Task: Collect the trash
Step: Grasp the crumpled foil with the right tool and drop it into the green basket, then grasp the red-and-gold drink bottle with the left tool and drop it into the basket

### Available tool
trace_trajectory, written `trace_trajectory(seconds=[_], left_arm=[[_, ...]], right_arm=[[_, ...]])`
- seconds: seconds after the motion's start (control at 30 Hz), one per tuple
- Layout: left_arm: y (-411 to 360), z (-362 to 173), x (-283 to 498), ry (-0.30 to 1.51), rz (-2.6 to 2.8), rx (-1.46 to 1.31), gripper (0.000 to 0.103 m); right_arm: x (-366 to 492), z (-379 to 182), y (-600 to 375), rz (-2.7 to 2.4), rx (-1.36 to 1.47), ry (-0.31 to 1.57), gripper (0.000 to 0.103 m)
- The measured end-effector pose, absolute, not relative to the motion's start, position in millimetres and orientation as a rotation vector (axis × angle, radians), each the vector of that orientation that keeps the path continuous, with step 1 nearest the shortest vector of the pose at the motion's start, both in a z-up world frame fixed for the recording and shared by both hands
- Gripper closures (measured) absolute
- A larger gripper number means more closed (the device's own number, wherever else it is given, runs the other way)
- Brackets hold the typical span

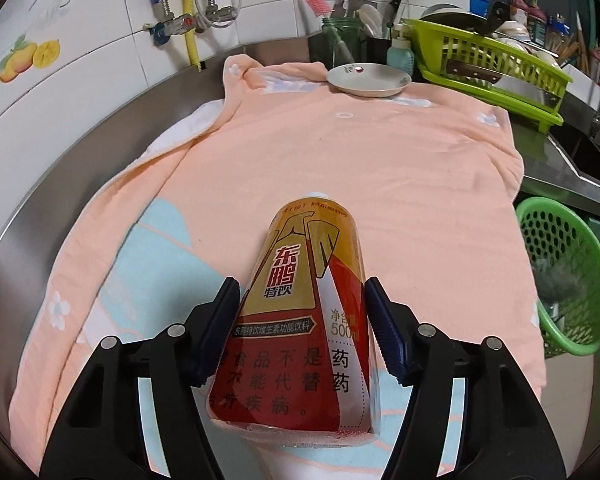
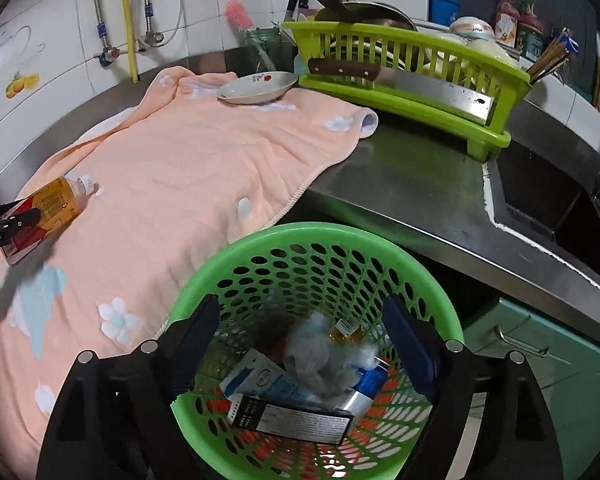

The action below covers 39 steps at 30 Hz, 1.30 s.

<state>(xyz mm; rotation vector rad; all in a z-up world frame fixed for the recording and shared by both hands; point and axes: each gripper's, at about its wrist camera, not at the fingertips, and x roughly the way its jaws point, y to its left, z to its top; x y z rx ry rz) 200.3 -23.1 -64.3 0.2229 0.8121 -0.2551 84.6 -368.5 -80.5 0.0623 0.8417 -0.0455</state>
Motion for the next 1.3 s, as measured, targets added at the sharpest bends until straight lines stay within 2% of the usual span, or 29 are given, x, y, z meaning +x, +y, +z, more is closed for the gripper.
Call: trace_trajectory(seconds=[0.37, 0.4, 0.47, 0.63, 0.7, 0.73, 0.77, 1.07, 1.3], left_arm=[[-24.1, -71.4, 208.6, 0.903, -0.263, 0.214, 0.037], [-24.8, -72.5, 211.0, 0.912, -0.267, 0.218, 0.036], [-25.9, -73.8, 215.7, 0.926, -0.254, 0.227, 0.025], [-30.6, -76.4, 229.7, 0.961, -0.264, 0.219, 0.022], [-34.2, -78.1, 234.2, 0.965, -0.26, 0.227, 0.022], [-36.5, -78.9, 235.1, 0.965, -0.259, 0.233, 0.025], [-38.2, -79.3, 235.6, 0.965, -0.264, 0.229, 0.039], [-64.9, -65.0, 217.5, 0.928, -0.315, 0.228, 0.04], [-139.0, -40.6, 184.8, 0.858, -0.497, 0.233, 0.04]], right_arm=[[76.0, -72.3, -369.8, -0.047, 0.067, 0.807, 0.017], [75.7, -71.9, -369.0, -0.045, 0.067, 0.804, 0.017], [76.4, -71.3, -367.4, -0.04, 0.067, 0.803, 0.017], [74.9, -68.6, -362.7, -0.032, 0.067, 0.796, 0.016], [73.7, -67.4, -361.7, -0.03, 0.067, 0.792, 0.016], [73.1, -66.4, -361.9, -0.03, 0.067, 0.79, 0.016], [72.0, -65.3, -362.1, -0.03, 0.069, 0.787, 0.016], [51.5, -50.4, -378.9, -0.061, 0.096, 0.739, 0.016], [27.8, -41.5, -404.9, -0.113, 0.127, 0.709, 0.016]])
